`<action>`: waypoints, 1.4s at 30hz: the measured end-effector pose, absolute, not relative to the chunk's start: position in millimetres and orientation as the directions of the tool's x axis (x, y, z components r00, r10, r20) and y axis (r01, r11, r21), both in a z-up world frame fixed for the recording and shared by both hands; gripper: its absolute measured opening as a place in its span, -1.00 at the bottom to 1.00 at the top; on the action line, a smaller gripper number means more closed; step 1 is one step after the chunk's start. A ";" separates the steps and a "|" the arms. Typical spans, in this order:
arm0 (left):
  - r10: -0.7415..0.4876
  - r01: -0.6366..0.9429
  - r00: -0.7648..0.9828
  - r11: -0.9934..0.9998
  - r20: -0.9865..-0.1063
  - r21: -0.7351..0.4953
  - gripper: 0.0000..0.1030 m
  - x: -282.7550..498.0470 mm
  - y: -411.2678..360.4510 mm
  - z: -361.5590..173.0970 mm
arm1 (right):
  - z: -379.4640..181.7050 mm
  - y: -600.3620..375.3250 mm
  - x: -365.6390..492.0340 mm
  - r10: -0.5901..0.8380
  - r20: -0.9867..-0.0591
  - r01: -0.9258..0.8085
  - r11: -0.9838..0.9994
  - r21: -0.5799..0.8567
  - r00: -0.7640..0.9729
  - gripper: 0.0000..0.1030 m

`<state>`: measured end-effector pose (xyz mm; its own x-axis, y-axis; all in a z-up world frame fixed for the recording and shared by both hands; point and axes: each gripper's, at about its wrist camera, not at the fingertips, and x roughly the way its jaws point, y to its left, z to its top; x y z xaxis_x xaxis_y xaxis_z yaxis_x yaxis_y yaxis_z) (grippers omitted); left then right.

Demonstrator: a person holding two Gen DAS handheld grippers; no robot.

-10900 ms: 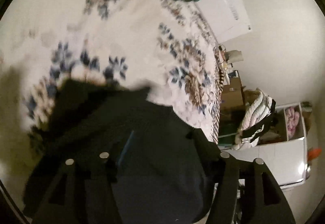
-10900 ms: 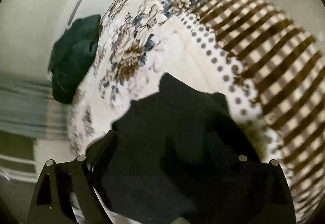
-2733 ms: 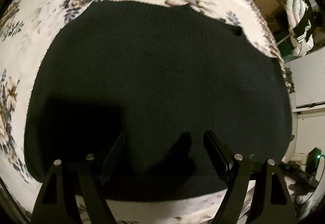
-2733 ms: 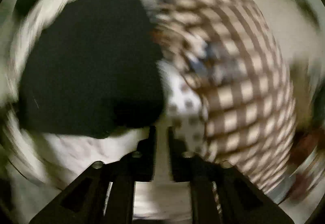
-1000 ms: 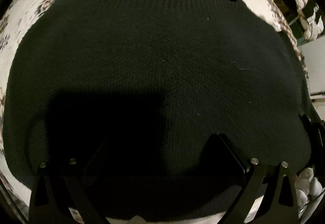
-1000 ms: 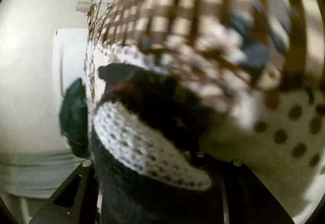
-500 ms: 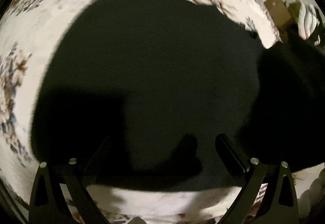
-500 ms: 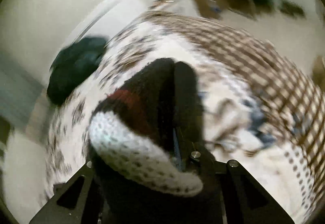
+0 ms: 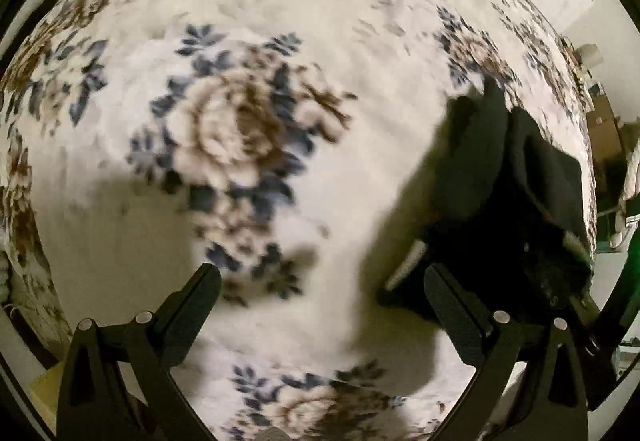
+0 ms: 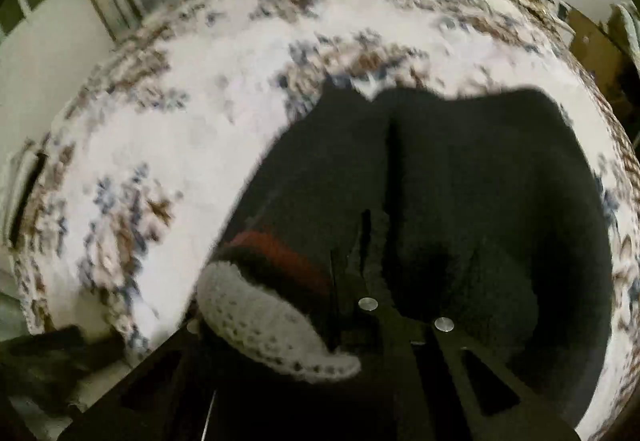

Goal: Fold small clothes

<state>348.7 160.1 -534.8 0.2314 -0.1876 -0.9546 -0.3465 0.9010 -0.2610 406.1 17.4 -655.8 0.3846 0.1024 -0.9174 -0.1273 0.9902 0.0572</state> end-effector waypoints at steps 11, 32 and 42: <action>-0.407 -0.111 0.294 0.884 -0.865 -0.454 1.00 412.0 71.5 -484.0 | -553.8 -135.7 370.7 0.574 -0.734 0.103 0.758 0.644 0.363 0.79; -0.527 0.090 -0.112 0.839 -0.843 -0.536 -0.56 491.2 -98.5 -562.6 | -700.3 -305.2 354.6 0.553 -0.752 0.540 0.533 0.651 0.359 0.79; -0.571 0.085 0.103 0.821 -0.815 -0.564 -0.73 473.3 -18.9 -508.4 | -674.9 -275.9 381.9 0.564 -0.764 0.438 0.629 0.643 0.312 0.79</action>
